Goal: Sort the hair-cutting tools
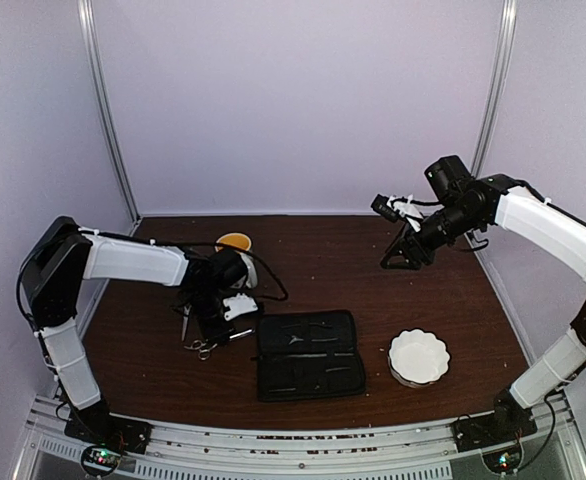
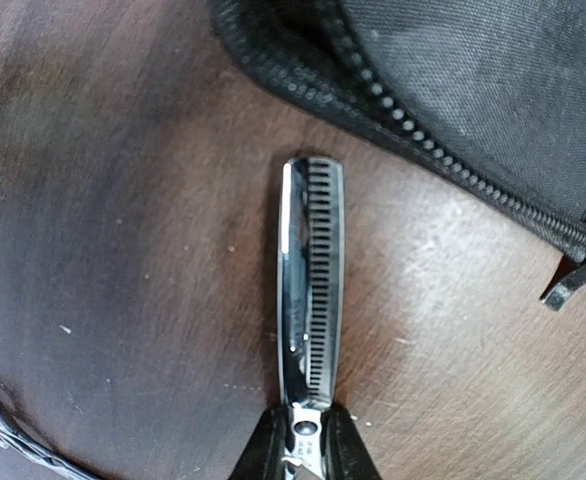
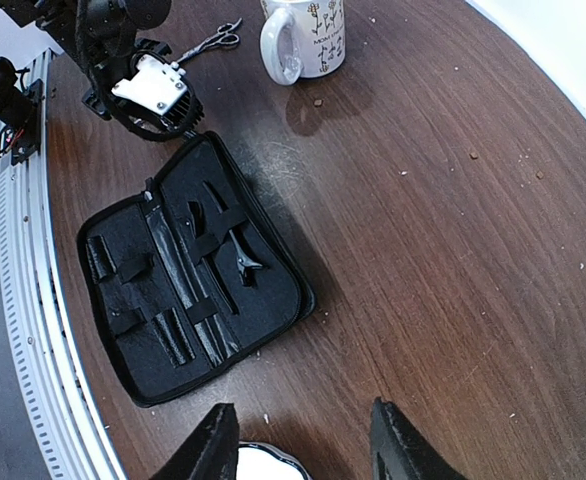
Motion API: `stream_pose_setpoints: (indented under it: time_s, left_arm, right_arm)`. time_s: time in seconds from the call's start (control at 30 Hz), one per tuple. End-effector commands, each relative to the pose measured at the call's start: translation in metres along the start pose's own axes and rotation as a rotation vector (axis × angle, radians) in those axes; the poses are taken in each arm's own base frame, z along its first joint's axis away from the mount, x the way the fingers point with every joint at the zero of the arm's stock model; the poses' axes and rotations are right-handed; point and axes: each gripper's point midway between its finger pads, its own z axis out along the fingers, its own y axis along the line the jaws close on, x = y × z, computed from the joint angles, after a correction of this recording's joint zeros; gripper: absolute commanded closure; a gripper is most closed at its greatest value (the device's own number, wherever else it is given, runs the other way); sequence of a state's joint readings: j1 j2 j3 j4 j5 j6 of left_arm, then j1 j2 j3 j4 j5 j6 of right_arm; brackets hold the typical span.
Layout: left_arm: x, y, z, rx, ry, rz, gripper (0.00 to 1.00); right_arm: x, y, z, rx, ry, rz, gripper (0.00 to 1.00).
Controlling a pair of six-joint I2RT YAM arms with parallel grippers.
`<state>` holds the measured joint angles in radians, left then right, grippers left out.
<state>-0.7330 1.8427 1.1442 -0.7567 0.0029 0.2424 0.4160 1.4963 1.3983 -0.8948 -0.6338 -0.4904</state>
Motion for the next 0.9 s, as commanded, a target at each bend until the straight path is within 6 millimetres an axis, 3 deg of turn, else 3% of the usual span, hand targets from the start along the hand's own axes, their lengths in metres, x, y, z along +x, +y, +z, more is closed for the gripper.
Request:
stream_pose_setpoints:
  time_s: [0.0,0.2,0.53,0.7,0.87]
  left_arm:
    - [0.037,-0.006,0.015,0.004,0.13,-0.018,0.92]
    - [0.038,0.012,-0.008,-0.089,0.159,-0.066,0.98]
    - [0.018,0.035,-0.061,-0.192,0.13,-0.141,1.0]
    - [-0.003,0.026,-0.087,-0.191,0.061,-0.097,1.0]
    - [-0.022,-0.012,-0.098,-0.124,0.006,0.019,1.0]
  right_arm:
    - [-0.008,0.004,-0.005,-0.006,-0.016,-0.014,0.54]
    - [-0.009,0.005,-0.003,-0.011,-0.014,-0.014,0.54]
    - [-0.007,0.004,-0.003,-0.003,-0.013,-0.02,0.54]
    - [-0.006,0.003,-0.003,0.0,-0.009,-0.021,0.54]
    - [-0.006,0.004,-0.002,-0.003,-0.012,-0.023,0.54]
